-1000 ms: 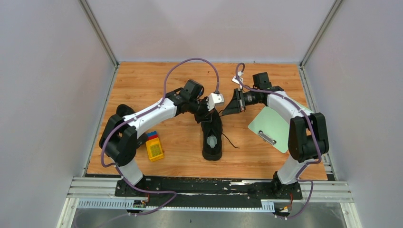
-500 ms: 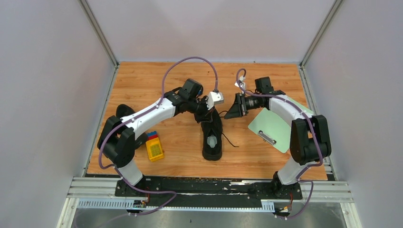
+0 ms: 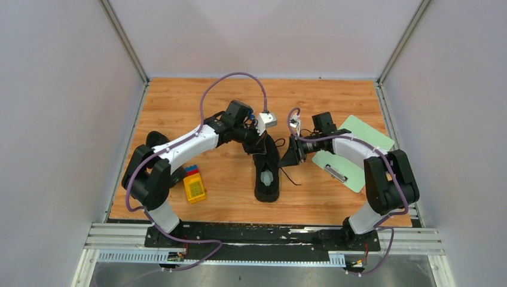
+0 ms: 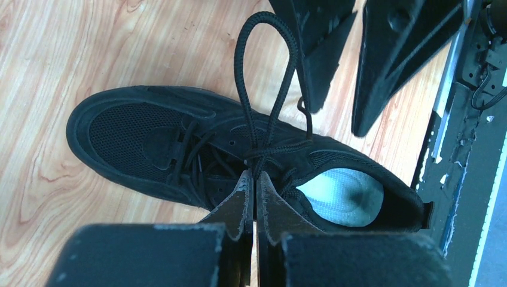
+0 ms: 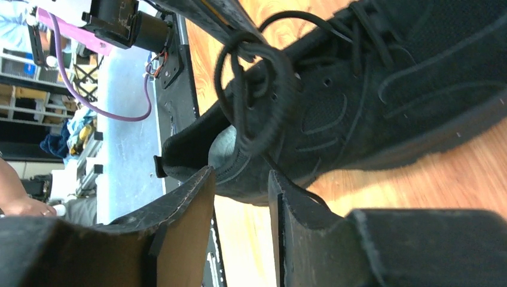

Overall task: Tie the shoes
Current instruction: Cross the shoelace with the shoelace.

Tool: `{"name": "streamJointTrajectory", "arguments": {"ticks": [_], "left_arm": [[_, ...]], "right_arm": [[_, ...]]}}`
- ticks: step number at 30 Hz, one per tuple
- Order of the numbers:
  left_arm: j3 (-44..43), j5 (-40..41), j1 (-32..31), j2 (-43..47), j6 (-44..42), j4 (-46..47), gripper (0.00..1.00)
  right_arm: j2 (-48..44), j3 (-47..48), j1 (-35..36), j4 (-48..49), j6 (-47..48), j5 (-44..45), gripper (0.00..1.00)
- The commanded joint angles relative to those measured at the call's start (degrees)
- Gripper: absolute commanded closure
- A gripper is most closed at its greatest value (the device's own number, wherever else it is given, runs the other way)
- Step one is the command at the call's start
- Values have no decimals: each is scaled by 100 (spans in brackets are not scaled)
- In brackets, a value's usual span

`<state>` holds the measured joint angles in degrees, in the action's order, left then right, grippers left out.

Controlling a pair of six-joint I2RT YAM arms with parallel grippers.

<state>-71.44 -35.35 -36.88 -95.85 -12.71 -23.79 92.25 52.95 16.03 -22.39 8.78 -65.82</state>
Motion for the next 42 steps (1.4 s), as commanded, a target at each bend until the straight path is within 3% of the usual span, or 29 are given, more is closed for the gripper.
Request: {"name": "streamJointTrajectory", "arguments": {"ticks": [1, 3, 10, 14, 17, 21, 27, 35, 42], "left_arm": [[75, -198, 55, 111, 241, 308, 100], [96, -196, 69, 137, 251, 317, 100], [175, -287, 125, 176, 357, 423, 100], [284, -449, 146, 166, 578, 666, 100], [350, -520, 153, 134, 686, 789, 100], [310, -520, 176, 126, 656, 764, 100], [251, -486, 263, 142, 536, 690, 100], [288, -578, 306, 62, 606, 766, 100], [317, -713, 334, 43, 631, 816, 100]], "right_arm": [[135, 293, 268, 746, -89, -63, 63], [259, 372, 310, 823, -180, -74, 66], [492, 554, 322, 912, -310, -262, 91], [435, 538, 324, 980, -443, -354, 96], [332, 542, 320, 895, -382, -365, 92], [245, 611, 146, 399, 183, -319, 80], [388, 696, -60, 446, 614, -518, 66], [921, 1081, 215, 1016, 548, -944, 57], [1122, 1183, 306, 1108, 628, -901, 58]]}}
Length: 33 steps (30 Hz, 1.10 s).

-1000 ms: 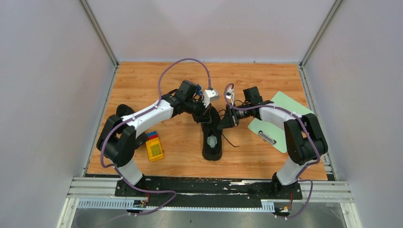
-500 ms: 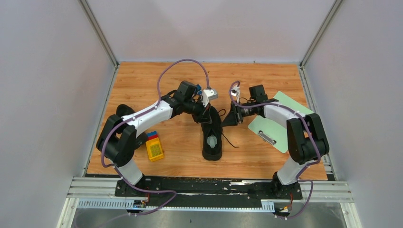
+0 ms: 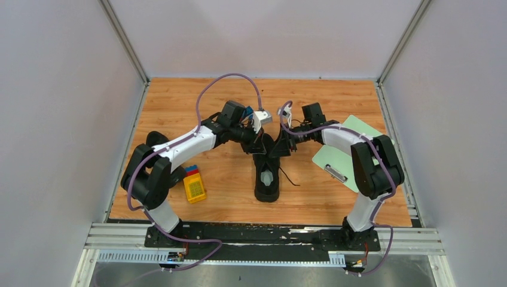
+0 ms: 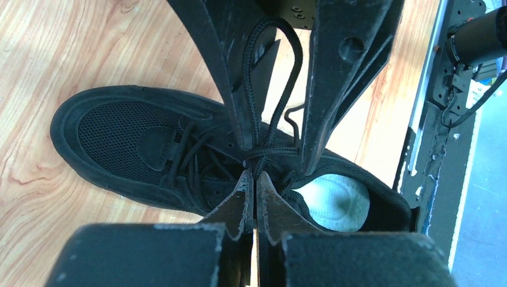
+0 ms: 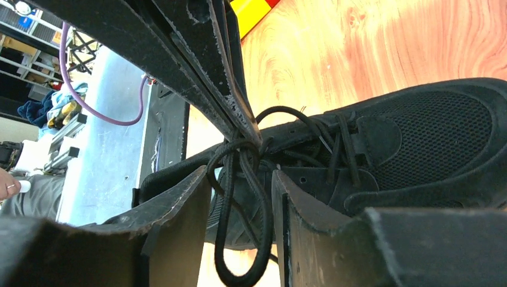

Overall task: Tie the shoes
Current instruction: Cross the shoelace with the shoelace.

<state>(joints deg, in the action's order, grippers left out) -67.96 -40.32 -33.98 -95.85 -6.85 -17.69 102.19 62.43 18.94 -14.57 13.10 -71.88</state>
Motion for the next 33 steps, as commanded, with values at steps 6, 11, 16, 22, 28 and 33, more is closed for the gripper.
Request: {"name": "streamJointTrajectory", "arguments": {"ticks": [6, 11, 16, 22, 28, 33], "left_arm": [[-22, -278, 48, 33, 66, 217, 100], [-49, -329, 47, 63, 51, 167, 100], [-37, -431, 43, 55, 45, 206, 100], [-52, -508, 49, 64, 29, 175, 100], [-24, -534, 45, 76, 25, 179, 100], [-40, -549, 47, 68, 14, 180, 100]], "right_arm": [[169, 196, 45, 517, 45, -305, 60], [-180, 194, -4, -233, 717, -208, 57], [-357, 103, -204, -508, 989, -136, 55], [-78, 259, -196, -509, 925, -206, 56], [150, 458, -145, -501, 917, -231, 57], [207, 515, -55, -499, 940, -233, 57]]}}
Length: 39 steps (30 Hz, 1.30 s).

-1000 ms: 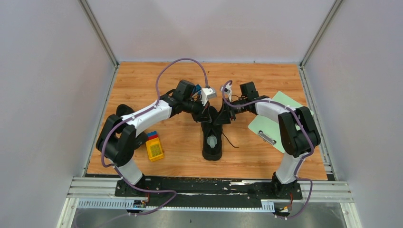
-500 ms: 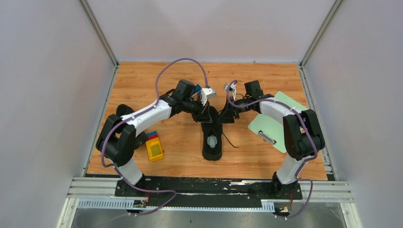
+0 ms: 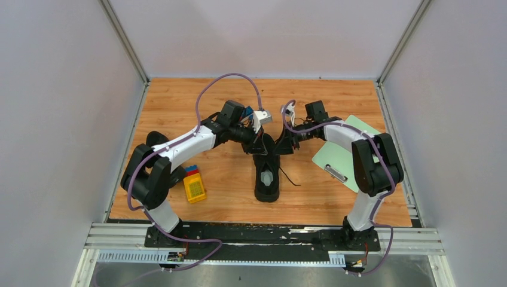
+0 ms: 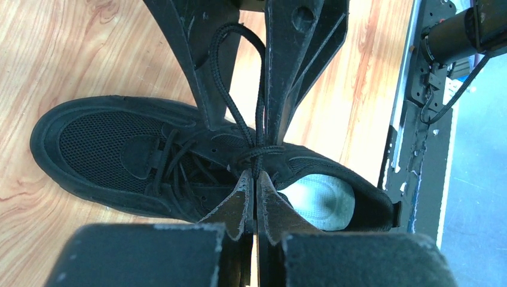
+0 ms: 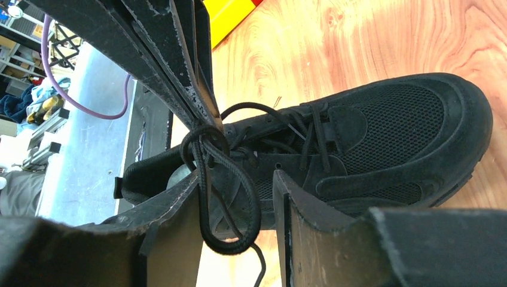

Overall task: Tie the shoes
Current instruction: Cross the shoelace with the shoelace.

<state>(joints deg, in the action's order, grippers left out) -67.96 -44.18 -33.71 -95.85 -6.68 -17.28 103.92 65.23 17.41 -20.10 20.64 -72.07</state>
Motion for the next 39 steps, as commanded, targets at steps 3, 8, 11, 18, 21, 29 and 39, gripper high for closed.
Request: {"name": "streamJointTrajectory", "arguments": {"ticks": [3, 8, 11, 18, 21, 29, 39], "left_arm": [[-49, -169, 21, 67, -5, 133, 100], [-50, -165, 22, 76, -27, 120, 100], [-57, -154, 19, 76, -67, 94, 100], [-132, -172, 16, 88, -337, -91, 100], [-154, -259, 22, 85, -430, -159, 100], [-87, -368, 16, 108, -142, 46, 67], [-86, 429, 23, -223, 1213, 615, 35]], "right_arm": [[73, 253, 153, 53, 177, -232, 57], [85, 244, 256, 57, 167, -224, 57], [93, 244, 310, 65, 147, -192, 58], [69, 198, 383, 433, -338, 87, 68], [18, 102, 380, 754, -670, 382, 78], [-322, -101, 378, 1033, -1355, 1023, 94], [-764, -374, 588, 1052, -1744, 1445, 97]]}}
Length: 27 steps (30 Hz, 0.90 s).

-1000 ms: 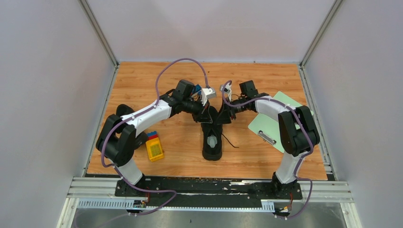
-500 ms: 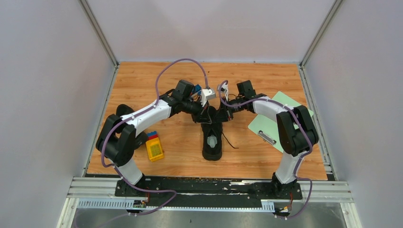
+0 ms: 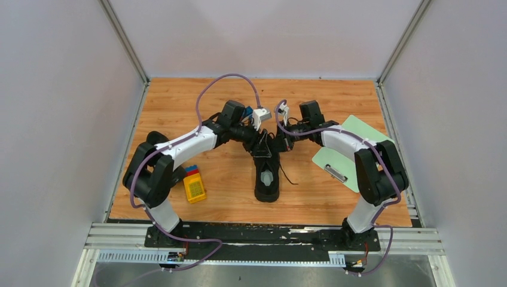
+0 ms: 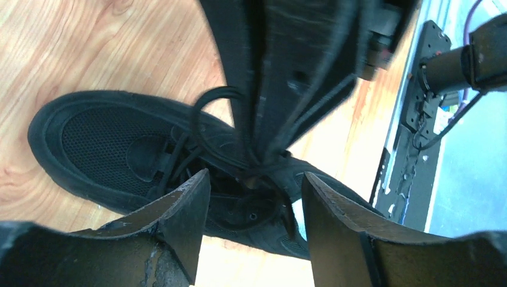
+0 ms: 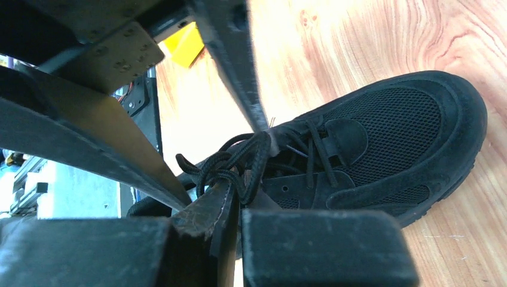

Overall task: Tie the shoes
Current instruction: Cross the shoelace with the shoelace.

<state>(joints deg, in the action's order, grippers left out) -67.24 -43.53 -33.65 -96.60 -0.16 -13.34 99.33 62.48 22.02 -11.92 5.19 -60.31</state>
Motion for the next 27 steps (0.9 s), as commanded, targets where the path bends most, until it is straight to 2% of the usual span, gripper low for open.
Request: {"name": "streamJointTrajectory", "arguments": {"ticks": [1, 8, 18, 20, 23, 27], "left_arm": [[-248, 385, 14, -171, 636, 151, 34], [-451, 305, 12, -262, 819, 39, 36], [-711, -435, 12, -350, 673, -174, 36], [-761, -375, 8, -396, 795, -189, 36], [-761, 204, -16, -420, 1045, -191, 38], [-759, 715, -108, -463, 1052, -322, 46]], "right_arm": [[-317, -110, 158, 230, -214, 327, 98], [-247, -35, 230, 195, -379, 661, 100], [-352, -69, 279, 193, -436, 959, 100], [-381, -63, 283, 196, -455, 1009, 100], [-413, -69, 285, 214, -484, 1068, 100], [-431, -78, 289, 251, -654, 1083, 100]]}}
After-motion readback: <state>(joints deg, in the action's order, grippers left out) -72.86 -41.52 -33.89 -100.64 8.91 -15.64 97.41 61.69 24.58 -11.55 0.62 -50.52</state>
